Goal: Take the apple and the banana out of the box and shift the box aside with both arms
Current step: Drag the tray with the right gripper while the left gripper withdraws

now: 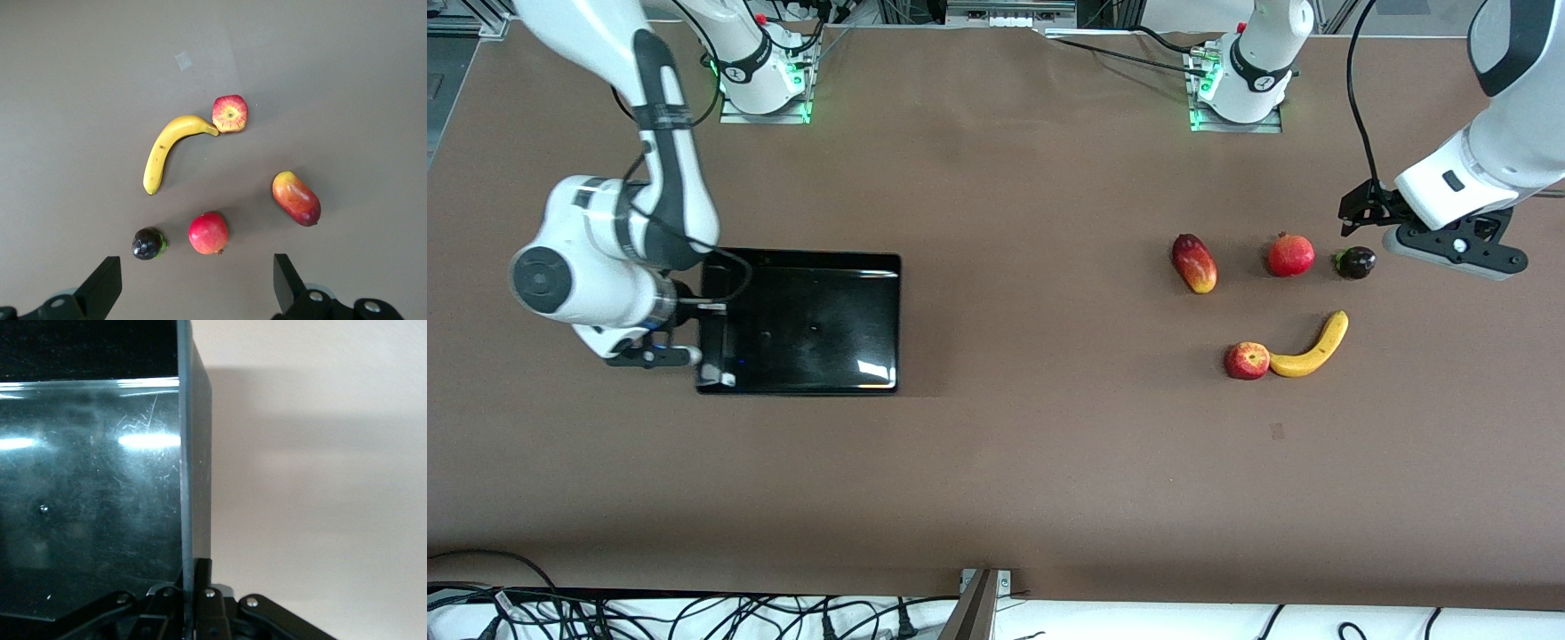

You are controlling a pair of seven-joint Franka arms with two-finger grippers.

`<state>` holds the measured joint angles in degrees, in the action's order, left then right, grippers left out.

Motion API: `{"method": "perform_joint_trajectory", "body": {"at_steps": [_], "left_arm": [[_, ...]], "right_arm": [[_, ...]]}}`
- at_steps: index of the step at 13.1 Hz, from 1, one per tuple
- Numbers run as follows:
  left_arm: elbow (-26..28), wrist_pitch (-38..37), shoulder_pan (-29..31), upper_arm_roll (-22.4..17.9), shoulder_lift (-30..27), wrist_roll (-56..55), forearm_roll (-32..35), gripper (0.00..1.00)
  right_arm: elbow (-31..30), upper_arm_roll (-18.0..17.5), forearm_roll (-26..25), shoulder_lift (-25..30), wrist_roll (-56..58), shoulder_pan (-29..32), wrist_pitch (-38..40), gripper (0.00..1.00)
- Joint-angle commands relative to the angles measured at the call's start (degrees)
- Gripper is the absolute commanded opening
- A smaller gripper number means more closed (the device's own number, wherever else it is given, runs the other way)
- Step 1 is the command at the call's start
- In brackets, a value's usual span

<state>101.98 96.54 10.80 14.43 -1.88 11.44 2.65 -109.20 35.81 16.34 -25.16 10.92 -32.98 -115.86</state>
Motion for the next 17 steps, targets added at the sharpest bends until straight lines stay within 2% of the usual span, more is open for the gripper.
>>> {"method": "perform_joint_trajectory", "body": {"at_steps": [1,4,6,8,9,10,11,14,15,17], "left_arm": [[-3.1,-3.89,-1.4,-0.98,-0.93,-3.26,-2.03,1.0],[-2.93,-4.6,-2.01,-2.82,-2.16,-6.25,-2.21,1.0],[-2.49,-4.17,-2.45,-3.61,-2.08,-7.65,-4.31,1.0],[-2.58,-3.99,-2.8,-4.58,-1.38,-9.15,-5.29,1.0],[-2.93,-3.99,-2.28,-4.58,-1.02,-10.02,-5.81,1.0],[-3.28,-3.99,-2.27,-4.5,-0.76,-10.12,-5.99,1.0],[-3.8,-3.99,-2.27,-4.23,-0.67,-10.12,-5.38,1.0],[-3.81,-4.43,-0.88,-4.58,-0.76,-9.94,-5.29,1.0],[-3.9,-4.17,-0.69,-4.67,-0.76,-10.03,-5.2,1.0],[-4.51,-4.16,-0.78,-4.5,-0.58,-9.94,-4.94,1.0]], "right_arm": [[-6.97,-0.57,1.94,3.54,6.11,4.58,-4.62,0.0],[-11.56,-0.57,2.29,3.63,6.31,4.68,-9.73,0.0],[-11.56,-0.22,2.2,4.24,1.32,4.68,-5.9,0.0],[-11.39,1.27,2.11,4.59,1.65,4.6,-3.94,0.0],[-11.39,1.28,2.11,4.51,1.74,4.6,-4.11,0.06],[-11.13,1.28,1.77,4.24,2.08,4.6,-3.94,0.62],[-10.77,1.36,1.76,4.33,2.44,4.51,-3.67,1.0],[-6.49,1.36,1.32,4.77,3.75,4.42,-0.53,1.0],[-2.72,1.36,1.24,5.2,3.67,4.16,3.15,1.0],[8.59,1.19,-3.39,5.03,3.23,4.07,12.28,1.0]]}}
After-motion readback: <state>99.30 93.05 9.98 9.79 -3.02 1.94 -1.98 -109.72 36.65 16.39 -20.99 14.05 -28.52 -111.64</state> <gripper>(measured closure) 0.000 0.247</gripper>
